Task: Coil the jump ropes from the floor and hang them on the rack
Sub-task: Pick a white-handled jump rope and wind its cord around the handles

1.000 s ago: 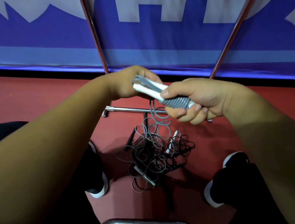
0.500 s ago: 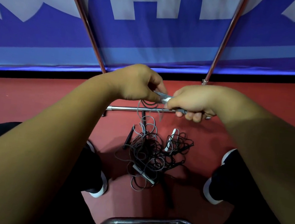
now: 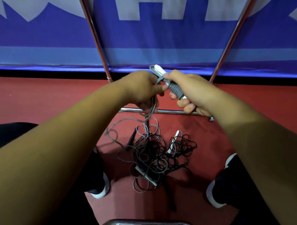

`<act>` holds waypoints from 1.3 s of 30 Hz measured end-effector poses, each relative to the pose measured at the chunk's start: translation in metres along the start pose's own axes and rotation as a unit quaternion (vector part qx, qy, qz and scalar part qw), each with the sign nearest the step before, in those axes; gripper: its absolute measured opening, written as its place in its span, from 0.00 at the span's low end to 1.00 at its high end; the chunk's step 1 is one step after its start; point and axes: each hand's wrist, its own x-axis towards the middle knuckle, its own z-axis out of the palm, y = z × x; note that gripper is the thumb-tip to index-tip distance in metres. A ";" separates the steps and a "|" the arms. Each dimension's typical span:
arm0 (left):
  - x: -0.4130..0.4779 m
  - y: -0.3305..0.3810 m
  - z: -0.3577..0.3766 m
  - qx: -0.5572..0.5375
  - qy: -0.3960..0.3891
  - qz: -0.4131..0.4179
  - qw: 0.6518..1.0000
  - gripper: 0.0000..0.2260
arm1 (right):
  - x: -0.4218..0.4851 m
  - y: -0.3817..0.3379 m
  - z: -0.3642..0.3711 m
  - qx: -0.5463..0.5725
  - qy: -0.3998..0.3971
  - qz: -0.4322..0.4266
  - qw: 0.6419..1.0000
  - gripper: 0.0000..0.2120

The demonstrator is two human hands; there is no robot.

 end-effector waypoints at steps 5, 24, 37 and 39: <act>-0.005 0.002 -0.011 -0.138 -0.006 0.045 0.989 0.13 | 0.006 0.003 -0.006 0.056 0.031 0.005 0.998 0.26; -0.002 -0.009 -0.011 -0.012 -0.065 0.079 0.995 0.09 | -0.007 -0.005 -0.003 0.065 -0.038 -0.008 0.997 0.13; 0.002 -0.018 -0.009 -0.094 -0.029 0.077 0.992 0.06 | -0.016 -0.011 -0.001 0.057 -0.128 -0.012 0.990 0.19; -0.001 -0.019 -0.016 -0.116 -0.014 0.102 0.988 0.04 | -0.021 -0.013 -0.003 0.039 -0.179 0.009 0.983 0.21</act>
